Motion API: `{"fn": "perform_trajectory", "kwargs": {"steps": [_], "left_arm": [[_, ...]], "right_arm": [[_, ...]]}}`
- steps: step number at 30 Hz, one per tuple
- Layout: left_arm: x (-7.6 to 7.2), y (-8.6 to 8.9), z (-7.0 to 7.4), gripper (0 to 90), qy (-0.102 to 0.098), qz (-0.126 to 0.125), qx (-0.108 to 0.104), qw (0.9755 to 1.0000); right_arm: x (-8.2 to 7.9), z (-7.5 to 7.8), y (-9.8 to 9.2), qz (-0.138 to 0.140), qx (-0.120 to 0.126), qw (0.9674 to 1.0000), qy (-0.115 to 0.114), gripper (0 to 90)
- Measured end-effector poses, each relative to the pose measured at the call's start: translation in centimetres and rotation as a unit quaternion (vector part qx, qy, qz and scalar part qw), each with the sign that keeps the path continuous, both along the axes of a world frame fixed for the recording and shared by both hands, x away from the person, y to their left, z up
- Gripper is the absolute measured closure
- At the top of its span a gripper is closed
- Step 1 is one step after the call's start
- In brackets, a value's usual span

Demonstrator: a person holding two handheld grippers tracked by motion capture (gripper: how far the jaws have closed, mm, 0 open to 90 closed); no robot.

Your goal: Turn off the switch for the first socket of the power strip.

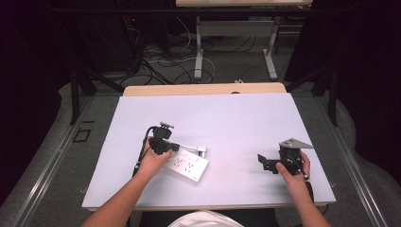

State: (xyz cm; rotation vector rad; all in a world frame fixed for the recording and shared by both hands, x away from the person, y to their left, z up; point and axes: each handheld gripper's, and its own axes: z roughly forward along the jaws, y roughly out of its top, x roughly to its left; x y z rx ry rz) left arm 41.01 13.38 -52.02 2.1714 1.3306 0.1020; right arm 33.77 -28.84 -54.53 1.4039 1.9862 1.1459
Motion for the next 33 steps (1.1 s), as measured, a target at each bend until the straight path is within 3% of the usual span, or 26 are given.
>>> {"fn": "perform_trajectory", "kwargs": {"steps": [33], "left_arm": [[0.13,0.13,0.09,89.9,-0.005,0.001,-0.001,1.0]], "right_arm": [[0.1,0.03,-0.49,-0.004,0.004,1.0,-0.002,0.0]]}}
